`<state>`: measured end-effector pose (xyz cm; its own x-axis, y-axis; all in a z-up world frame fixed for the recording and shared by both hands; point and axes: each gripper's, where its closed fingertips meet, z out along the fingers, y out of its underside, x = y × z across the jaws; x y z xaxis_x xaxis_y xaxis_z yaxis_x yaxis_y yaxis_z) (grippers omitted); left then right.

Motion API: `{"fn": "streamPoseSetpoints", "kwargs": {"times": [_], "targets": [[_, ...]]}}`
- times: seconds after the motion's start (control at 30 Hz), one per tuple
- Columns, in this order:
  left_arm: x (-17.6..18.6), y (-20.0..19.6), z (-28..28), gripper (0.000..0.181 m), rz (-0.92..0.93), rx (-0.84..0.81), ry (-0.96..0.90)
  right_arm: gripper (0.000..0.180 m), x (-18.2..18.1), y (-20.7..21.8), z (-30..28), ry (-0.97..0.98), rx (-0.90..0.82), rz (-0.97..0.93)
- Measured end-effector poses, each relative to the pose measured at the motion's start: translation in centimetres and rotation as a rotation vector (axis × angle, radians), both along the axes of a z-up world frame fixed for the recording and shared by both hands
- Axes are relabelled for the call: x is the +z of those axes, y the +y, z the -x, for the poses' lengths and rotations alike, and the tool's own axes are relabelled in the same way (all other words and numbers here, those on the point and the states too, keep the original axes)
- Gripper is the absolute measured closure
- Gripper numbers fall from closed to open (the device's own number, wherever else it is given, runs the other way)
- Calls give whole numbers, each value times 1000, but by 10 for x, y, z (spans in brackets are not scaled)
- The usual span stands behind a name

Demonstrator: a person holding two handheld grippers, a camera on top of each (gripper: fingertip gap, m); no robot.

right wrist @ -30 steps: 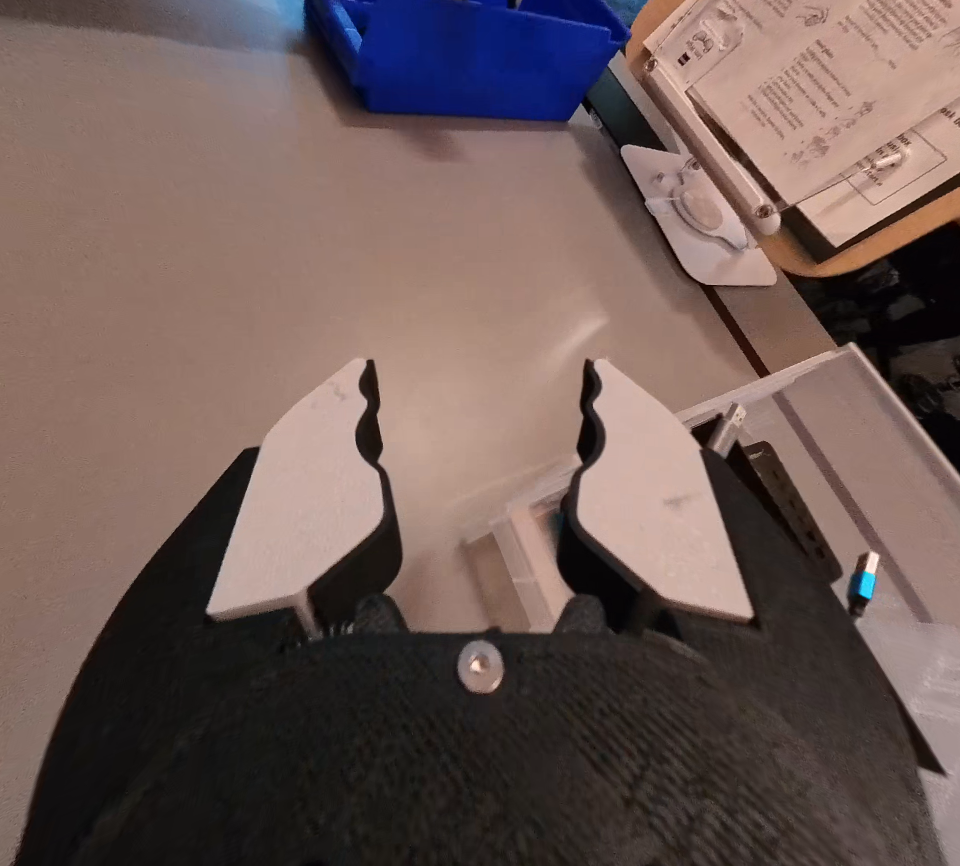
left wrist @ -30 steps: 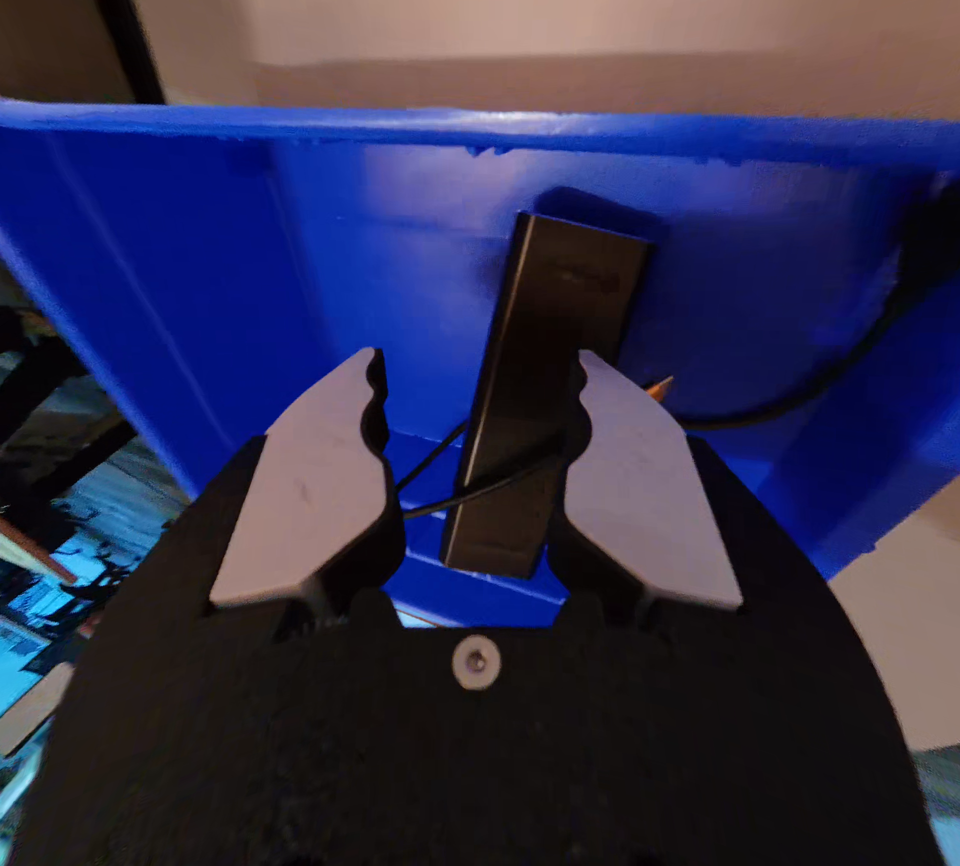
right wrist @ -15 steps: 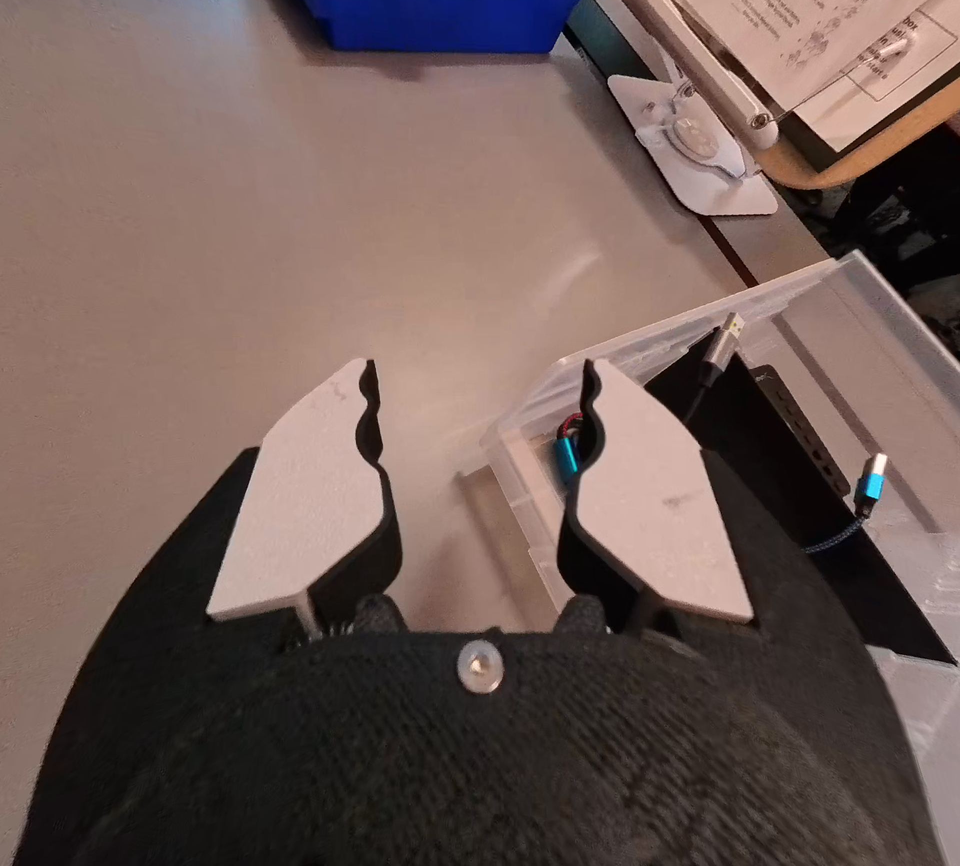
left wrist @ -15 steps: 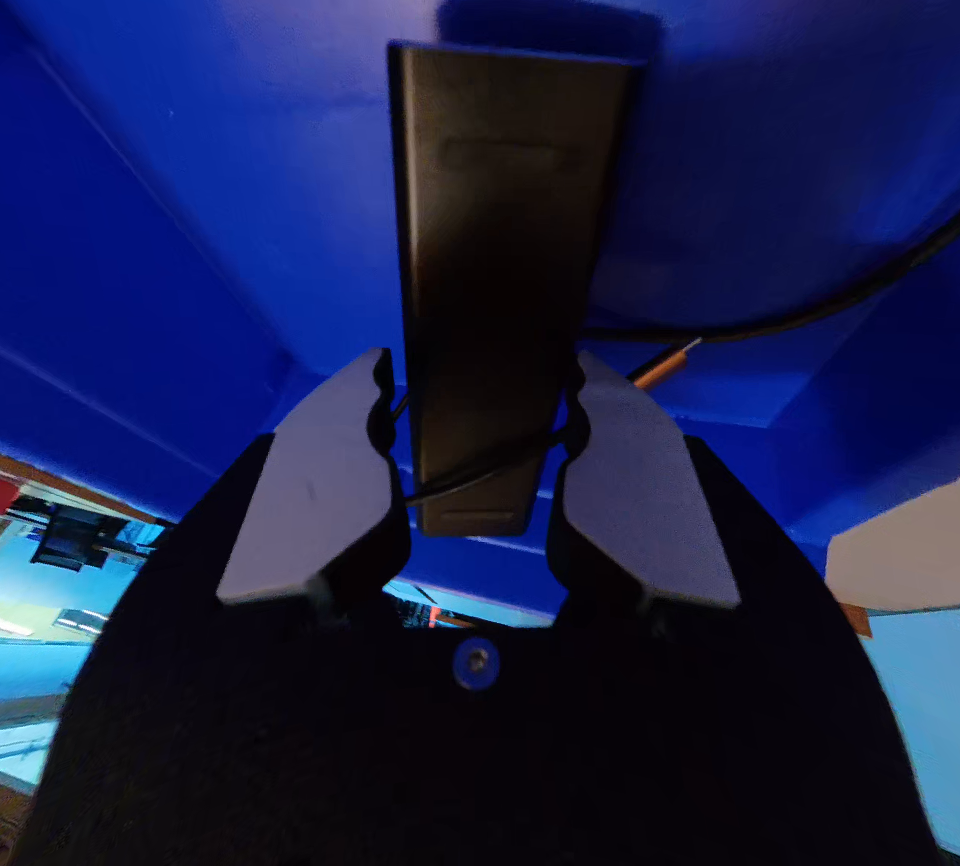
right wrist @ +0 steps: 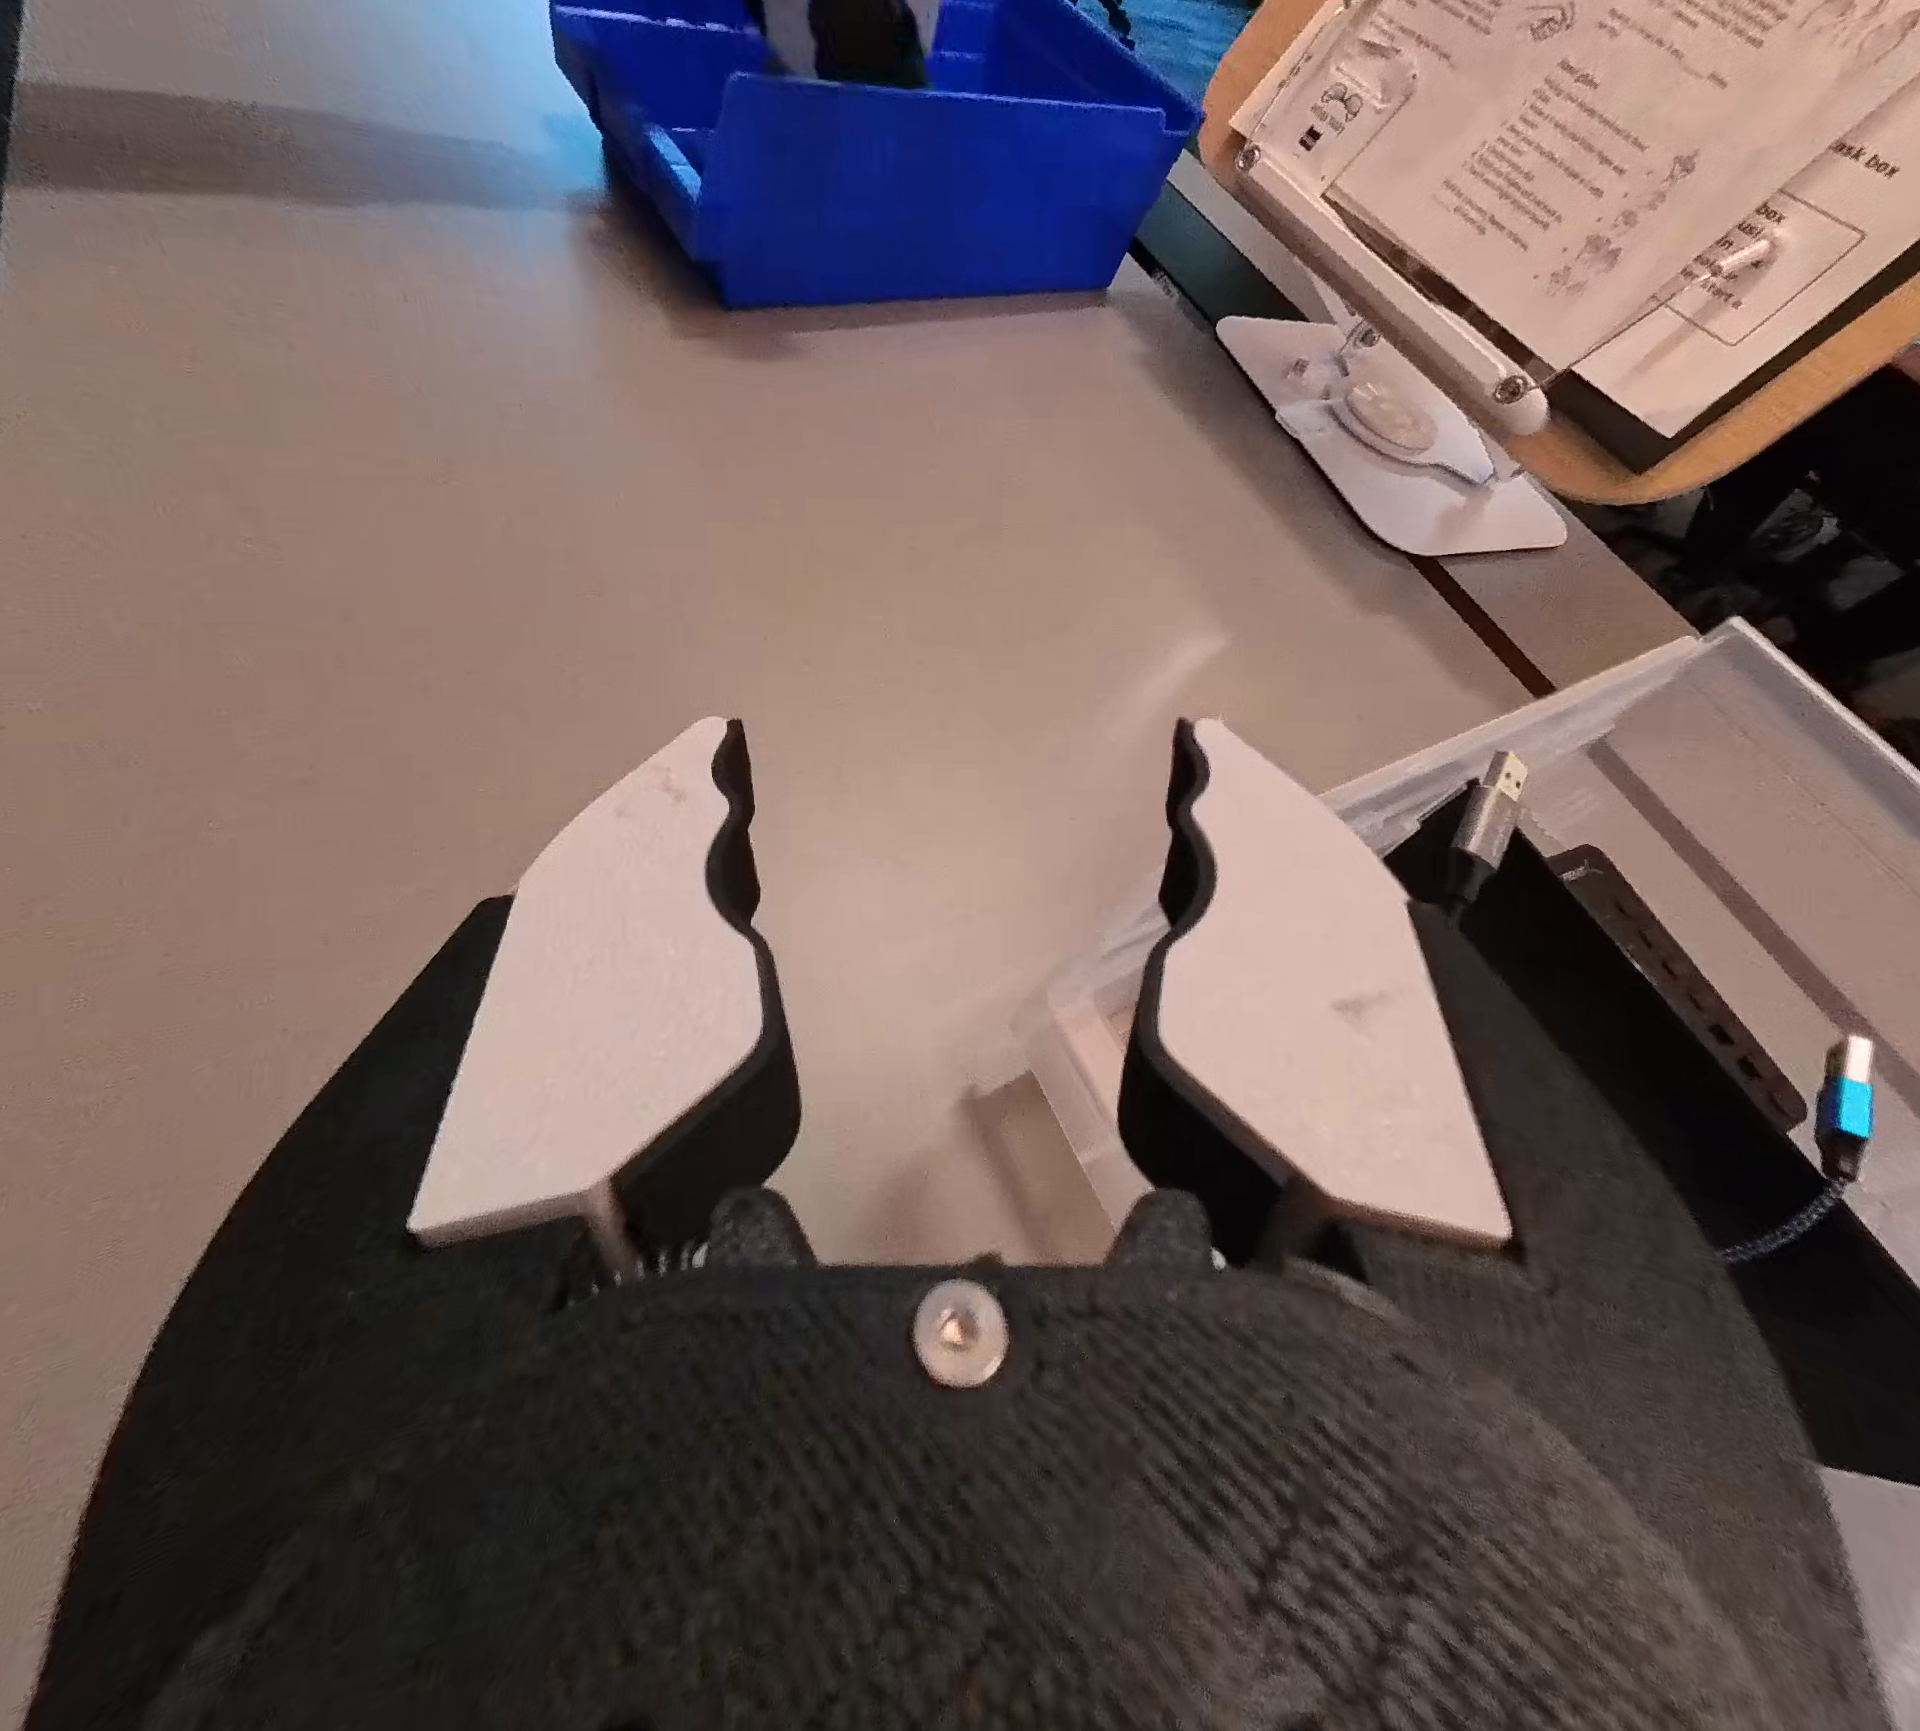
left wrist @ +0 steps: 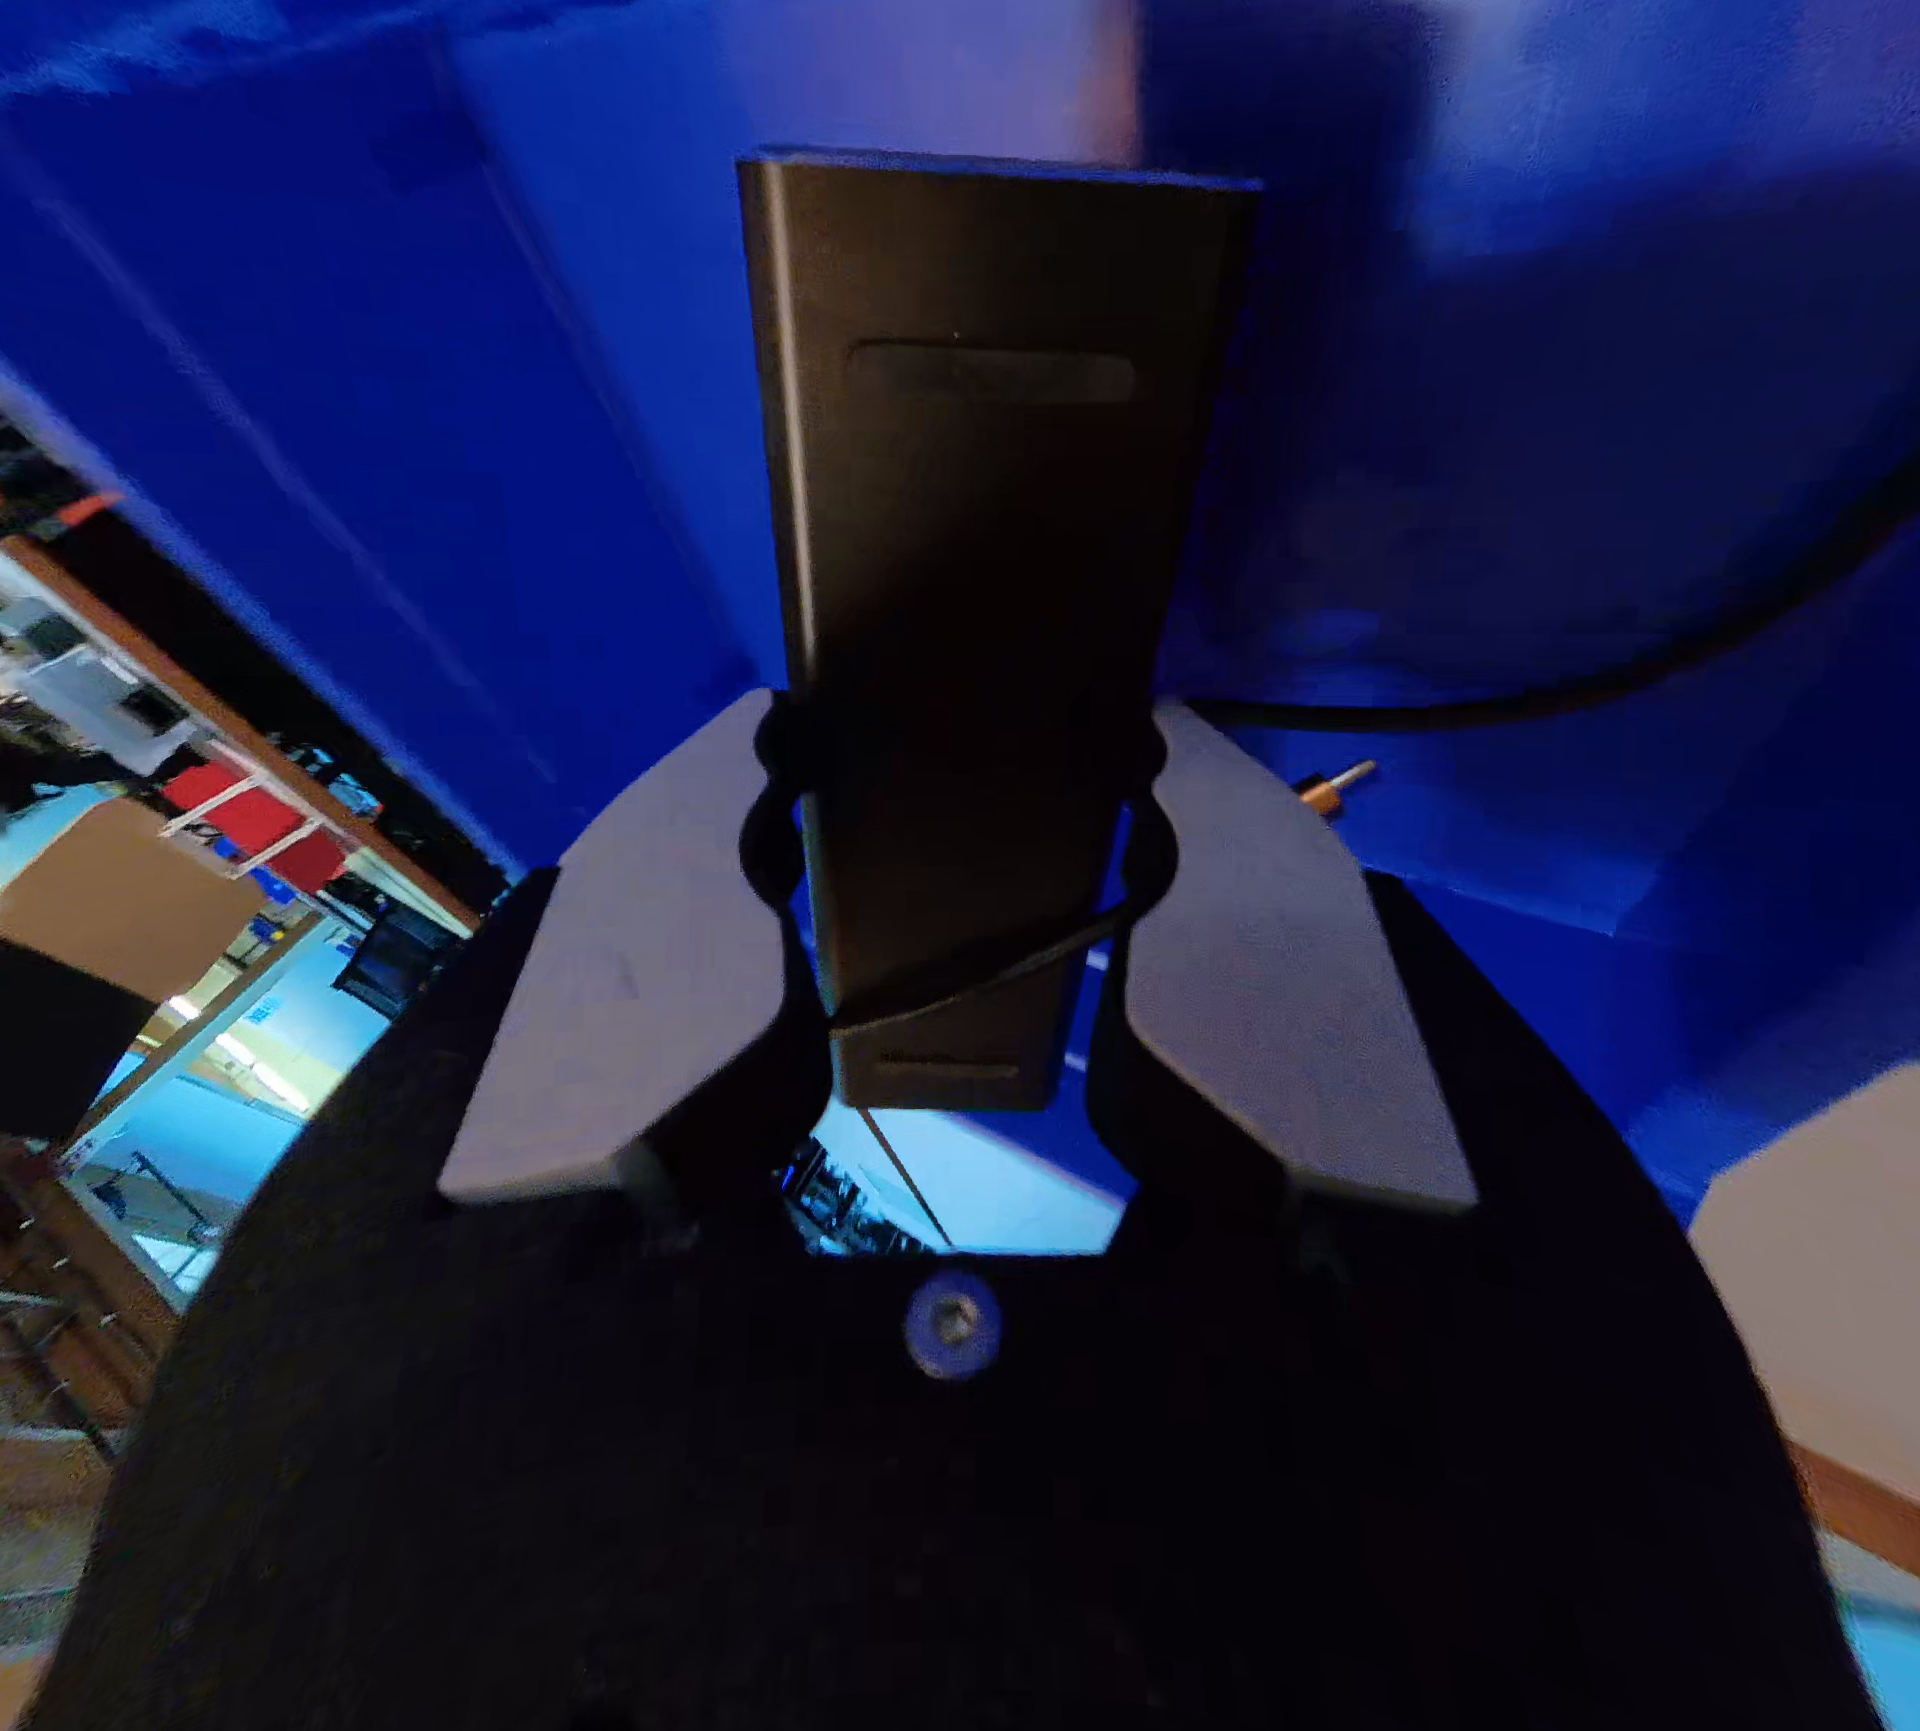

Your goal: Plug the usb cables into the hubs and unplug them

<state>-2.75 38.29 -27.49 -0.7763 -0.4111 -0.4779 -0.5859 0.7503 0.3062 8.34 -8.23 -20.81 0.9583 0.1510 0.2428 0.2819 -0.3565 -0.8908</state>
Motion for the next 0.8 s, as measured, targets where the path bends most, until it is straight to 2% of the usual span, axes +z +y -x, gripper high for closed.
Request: {"fn": "streamPoseSetpoints", "kwargs": {"times": [0.1,0.23,0.37,0.47,0.57,0.63,0.7,0.8], "targets": [[49,-11,-12,120,37,-24,-194,103,5,1,3,-24,-4,-12],[137,-38,-18,119,179,-41,-533,105,11,3,6,-38,-1,-33],[222,-95,-11,120,547,-119,-894,106,18,9,11,-58,6,-66],[263,-142,2,120,838,-228,-1061,106,24,14,15,-66,14,-91],[284,-190,15,120,1118,-343,-1133,107,34,21,19,-71,13,-138],[283,-224,21,120,1334,-418,-1122,107,43,27,22,-70,13,-179],[271,-255,22,120,1538,-471,-1091,107,53,32,31,-57,34,-223],[235,-289,14,120,1777,-487,-1030,107,69,42,43,-20,57,-299]]}}
